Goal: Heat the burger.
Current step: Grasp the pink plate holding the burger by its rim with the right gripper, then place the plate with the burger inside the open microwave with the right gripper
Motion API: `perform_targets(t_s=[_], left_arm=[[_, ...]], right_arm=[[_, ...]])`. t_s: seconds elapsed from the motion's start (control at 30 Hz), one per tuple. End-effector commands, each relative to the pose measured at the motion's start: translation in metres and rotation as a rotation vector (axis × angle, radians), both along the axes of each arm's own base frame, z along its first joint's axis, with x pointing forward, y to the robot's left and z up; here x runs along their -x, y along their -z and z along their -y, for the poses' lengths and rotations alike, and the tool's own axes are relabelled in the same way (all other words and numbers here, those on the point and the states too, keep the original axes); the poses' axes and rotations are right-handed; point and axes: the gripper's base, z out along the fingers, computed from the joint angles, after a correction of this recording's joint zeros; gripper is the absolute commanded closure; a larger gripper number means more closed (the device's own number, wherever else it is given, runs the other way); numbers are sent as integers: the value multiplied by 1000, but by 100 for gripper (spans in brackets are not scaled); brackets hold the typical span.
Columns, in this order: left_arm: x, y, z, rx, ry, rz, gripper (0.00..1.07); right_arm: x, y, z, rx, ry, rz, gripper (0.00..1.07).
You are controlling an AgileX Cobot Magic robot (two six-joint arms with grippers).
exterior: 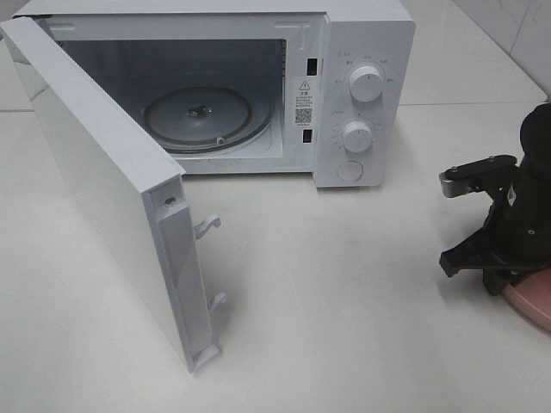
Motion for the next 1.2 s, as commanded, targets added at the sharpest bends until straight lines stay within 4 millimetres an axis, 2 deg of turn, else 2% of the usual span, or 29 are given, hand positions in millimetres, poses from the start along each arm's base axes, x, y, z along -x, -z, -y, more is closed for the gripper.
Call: perform_targets(t_s=[0.03, 0.2, 0.9, 1.2], left_arm=[[3, -1, 1, 10, 8, 38, 7], [3, -1, 1, 10, 8, 38, 7], [3, -1, 1, 10, 8, 38, 7], [3, -1, 1, 10, 8, 38, 7]], right_arm=[[4, -1, -2, 20, 6, -26, 107], [6, -10, -5, 85, -8, -5, 107], [15, -16, -21, 285, -57, -9, 107], [22, -32, -28, 350, -99, 15, 107]])
